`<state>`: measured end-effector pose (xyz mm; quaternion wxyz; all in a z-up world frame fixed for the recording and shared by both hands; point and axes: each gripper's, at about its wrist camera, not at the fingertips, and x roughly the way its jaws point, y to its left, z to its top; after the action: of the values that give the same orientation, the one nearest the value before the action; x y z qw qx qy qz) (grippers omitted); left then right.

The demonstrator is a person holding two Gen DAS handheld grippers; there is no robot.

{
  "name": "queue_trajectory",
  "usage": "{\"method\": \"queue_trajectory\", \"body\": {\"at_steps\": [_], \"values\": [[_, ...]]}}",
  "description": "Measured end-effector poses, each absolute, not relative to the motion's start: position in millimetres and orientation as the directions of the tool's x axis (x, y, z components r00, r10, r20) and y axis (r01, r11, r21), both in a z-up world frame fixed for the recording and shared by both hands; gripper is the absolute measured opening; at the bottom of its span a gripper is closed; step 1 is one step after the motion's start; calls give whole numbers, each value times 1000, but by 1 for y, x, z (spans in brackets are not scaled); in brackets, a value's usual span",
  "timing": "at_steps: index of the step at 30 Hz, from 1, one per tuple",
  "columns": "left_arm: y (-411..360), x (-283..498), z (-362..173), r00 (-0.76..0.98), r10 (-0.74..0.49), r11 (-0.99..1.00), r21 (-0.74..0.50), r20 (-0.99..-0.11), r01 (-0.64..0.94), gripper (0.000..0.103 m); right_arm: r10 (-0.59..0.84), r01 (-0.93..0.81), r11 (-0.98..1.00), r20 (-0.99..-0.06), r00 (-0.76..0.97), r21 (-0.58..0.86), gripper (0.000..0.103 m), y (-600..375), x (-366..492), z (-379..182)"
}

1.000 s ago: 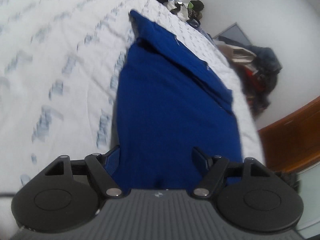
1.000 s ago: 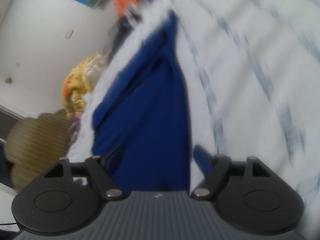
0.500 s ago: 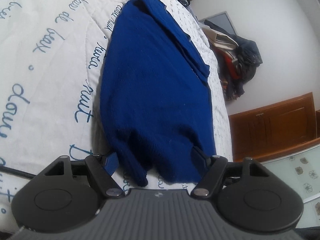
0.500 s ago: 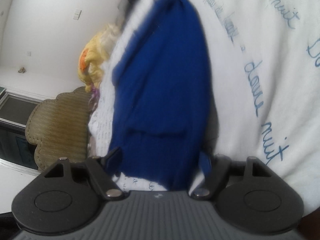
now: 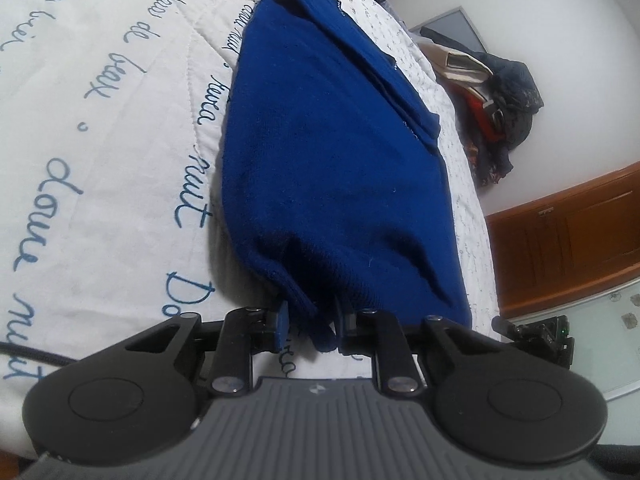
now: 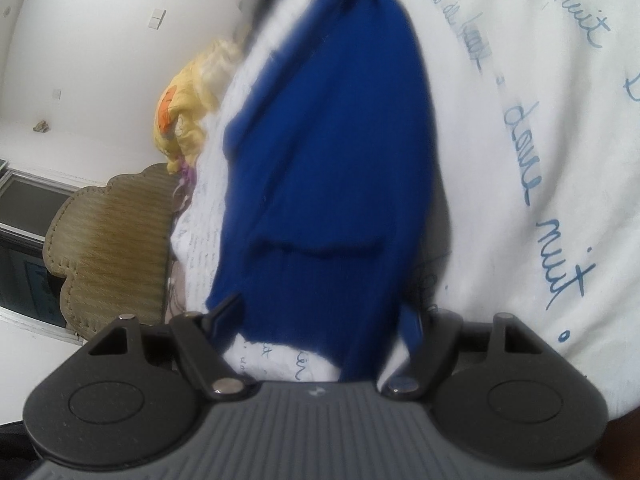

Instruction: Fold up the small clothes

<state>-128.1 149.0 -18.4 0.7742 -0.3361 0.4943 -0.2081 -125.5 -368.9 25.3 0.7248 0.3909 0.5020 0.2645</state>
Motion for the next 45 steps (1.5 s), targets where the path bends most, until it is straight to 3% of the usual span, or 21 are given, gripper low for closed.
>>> {"method": "queue_trajectory", "body": {"at_steps": [2, 3, 4, 5, 6, 11, 14, 18, 21, 23, 25, 26, 27, 30, 31, 33, 37, 39, 41, 42, 45], "values": [[144, -126, -16, 425, -640, 708, -706, -640, 2, 17, 774, 11, 556, -523, 357, 831, 77, -368, -125, 26], [141, -126, -13, 421, -622, 731, -682, -661, 9, 7, 771, 12, 560, -526, 359, 829, 67, -368, -124, 25], [137, -125, -12, 418, -598, 757, -653, -683, 16, 3, 755, 12, 581, -545, 364, 814, 46, -366, -124, 27], [137, -126, -7, 419, -588, 773, -634, -692, 37, 3, 716, 20, 639, -604, 350, 769, 5, -363, -123, 27], [137, -127, 2, 429, -575, 788, -612, -696, 65, 3, 688, 9, 686, -652, 318, 728, 4, -358, -122, 25], [167, -145, 58, 484, -535, 836, -515, -692, 187, 3, 696, -94, 693, -629, 347, 715, 4, -372, -124, 70], [178, -147, 41, 414, -509, 858, -485, -755, 170, 4, 660, -125, 738, -670, 341, 663, 4, -386, -126, 89], [173, -150, 6, 363, -497, 863, -492, -788, 114, 7, 604, -91, 794, -760, 241, 602, 3, -377, -124, 53], [173, -156, 16, 363, -491, 868, -478, -792, 131, 7, 624, -80, 774, -736, 262, 628, 5, -374, -131, 46], [174, -158, 39, 392, -464, 886, -424, -795, 188, 16, 617, -66, 777, -737, 276, 626, 9, -376, -134, 51], [174, -147, 65, 463, -428, 904, -357, -776, 236, 39, 591, -64, 796, -752, 291, 601, 14, -379, -127, 65], [169, -136, 75, 513, -408, 913, -323, -755, 250, 55, 571, -74, 809, -750, 334, 583, 21, -381, -121, 76], [161, -123, 84, 568, -384, 923, -284, -728, 260, 62, 564, -88, 809, -726, 393, 581, 30, -382, -112, 87], [116, -75, 90, 689, -324, 941, -143, -648, 308, 62, 569, -138, 783, -609, 553, 607, 53, -378, -71, 112], [96, -57, 85, 721, -290, 948, -88, -629, 305, 59, 565, -166, 786, -585, 582, 595, 56, -367, -53, 115], [55, -24, 70, 748, -231, 953, 11, -622, 304, 57, 523, -173, 816, -577, 627, 552, 57, -341, -11, 111], [14, 16, 20, 740, -117, 954, 132, -663, 269, 58, 393, -198, 915, -664, 636, 352, 55, -273, 58, 83], [24, 10, 6, 757, -114, 962, 119, -644, 245, 71, 256, -216, 964, -746, 615, 152, 56, -250, 70, 58], [47, 0, -2, 769, -105, 970, 104, -630, 218, 96, 186, -279, 960, -697, 692, -20, 69, -242, 50, 48], [63, -4, -6, 766, -107, 976, 78, -634, 201, 102, 201, -278, 961, -686, 699, -2, 69, -254, 41, 44], [92, -9, -5, 753, -104, 988, 20, -650, 154, 103, 236, -254, 965, -637, 734, 65, 69, -294, 21, 40]]}}
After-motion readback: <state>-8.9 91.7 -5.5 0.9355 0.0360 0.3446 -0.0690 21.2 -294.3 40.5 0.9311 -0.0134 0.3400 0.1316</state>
